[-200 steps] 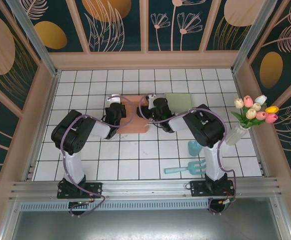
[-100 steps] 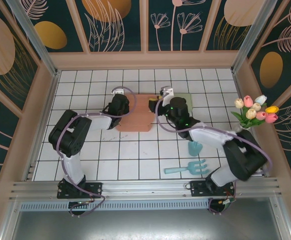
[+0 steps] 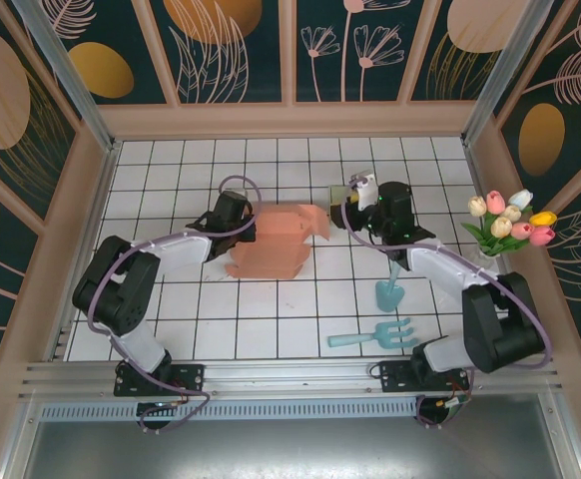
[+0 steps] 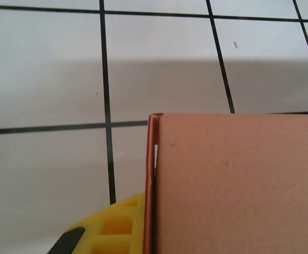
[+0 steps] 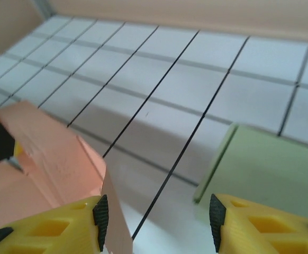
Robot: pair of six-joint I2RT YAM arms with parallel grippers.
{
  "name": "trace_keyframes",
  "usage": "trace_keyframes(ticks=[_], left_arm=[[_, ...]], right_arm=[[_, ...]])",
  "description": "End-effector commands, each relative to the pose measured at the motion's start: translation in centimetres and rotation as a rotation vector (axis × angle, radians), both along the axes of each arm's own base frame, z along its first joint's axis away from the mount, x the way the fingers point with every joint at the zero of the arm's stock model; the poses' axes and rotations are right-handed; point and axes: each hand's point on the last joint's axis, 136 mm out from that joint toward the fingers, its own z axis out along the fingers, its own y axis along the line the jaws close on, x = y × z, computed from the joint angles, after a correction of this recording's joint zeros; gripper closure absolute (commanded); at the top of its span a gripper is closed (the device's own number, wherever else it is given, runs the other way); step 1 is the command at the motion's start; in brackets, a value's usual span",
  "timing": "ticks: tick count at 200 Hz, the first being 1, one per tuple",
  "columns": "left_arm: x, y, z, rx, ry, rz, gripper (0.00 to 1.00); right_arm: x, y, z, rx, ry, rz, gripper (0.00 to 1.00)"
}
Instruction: Fold the paper box
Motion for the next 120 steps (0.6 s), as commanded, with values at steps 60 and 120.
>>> trace_keyframes(ticks=[60, 120], left_arm=[[-1.1, 0.4, 0.6, -0.090, -0.001, 0.001, 1.00], [-0.8, 0.3, 0.4, -0.117, -0.010, 0.011, 1.00]], right_arm=[[-1.5, 2.6, -2.8, -0.071, 0.076, 0.252, 0.45], [-3.5, 5.7, -4.1, -0.067, 0.102, 0.417, 0.45]])
